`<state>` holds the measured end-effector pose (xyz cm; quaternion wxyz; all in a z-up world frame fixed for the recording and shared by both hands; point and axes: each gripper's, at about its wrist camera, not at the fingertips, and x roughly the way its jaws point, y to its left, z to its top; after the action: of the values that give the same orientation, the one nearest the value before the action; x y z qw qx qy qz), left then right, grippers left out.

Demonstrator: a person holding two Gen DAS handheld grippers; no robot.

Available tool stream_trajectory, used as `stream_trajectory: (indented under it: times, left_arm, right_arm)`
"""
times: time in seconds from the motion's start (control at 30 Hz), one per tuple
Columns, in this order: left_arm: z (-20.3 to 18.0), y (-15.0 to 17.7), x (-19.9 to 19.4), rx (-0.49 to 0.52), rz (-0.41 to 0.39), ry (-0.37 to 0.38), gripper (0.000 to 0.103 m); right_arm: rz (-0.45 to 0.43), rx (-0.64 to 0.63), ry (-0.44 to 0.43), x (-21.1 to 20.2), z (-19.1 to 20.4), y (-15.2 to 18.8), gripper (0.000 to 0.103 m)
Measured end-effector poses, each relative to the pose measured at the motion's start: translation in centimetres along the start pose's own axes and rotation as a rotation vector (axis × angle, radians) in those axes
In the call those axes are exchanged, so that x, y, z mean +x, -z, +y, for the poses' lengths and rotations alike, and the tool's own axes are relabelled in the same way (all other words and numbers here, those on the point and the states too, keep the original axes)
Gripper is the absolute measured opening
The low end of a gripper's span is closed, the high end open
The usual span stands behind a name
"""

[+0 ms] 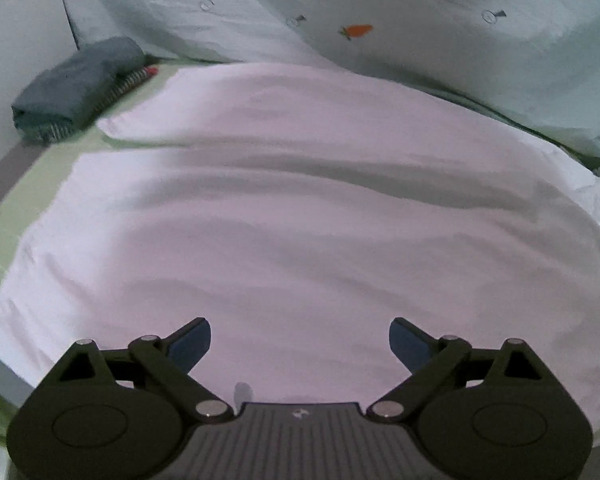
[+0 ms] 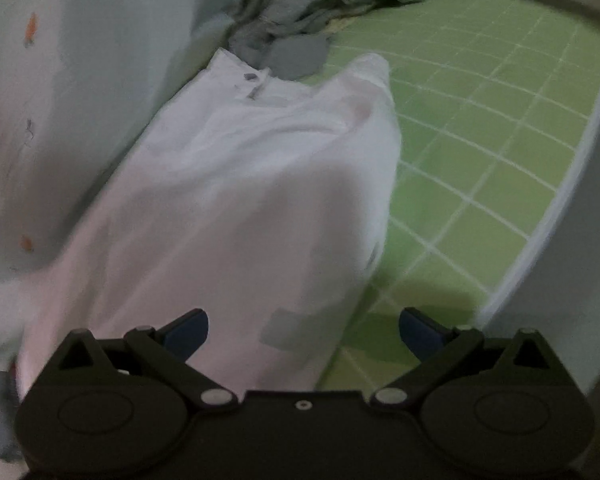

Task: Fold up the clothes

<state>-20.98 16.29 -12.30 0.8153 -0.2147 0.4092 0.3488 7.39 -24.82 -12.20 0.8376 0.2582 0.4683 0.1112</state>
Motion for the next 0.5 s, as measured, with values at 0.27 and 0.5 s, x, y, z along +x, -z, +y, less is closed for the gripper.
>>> stream_trajectory:
  times: [0.27, 0.5]
  left_arm:
    - [-0.5, 3.4, -0.6, -0.214, 0.045, 0.097, 0.096]
    - [4.3, 5.2, -0.8, -0.44, 0.069, 0.129, 0.096]
  right_arm:
    - [0.118, 0.133, -0.266, 2.3, -1.7, -2.1, 0.103]
    - [0.217, 0.362, -0.42, 4.9, -1.8, -1.6, 0.103]
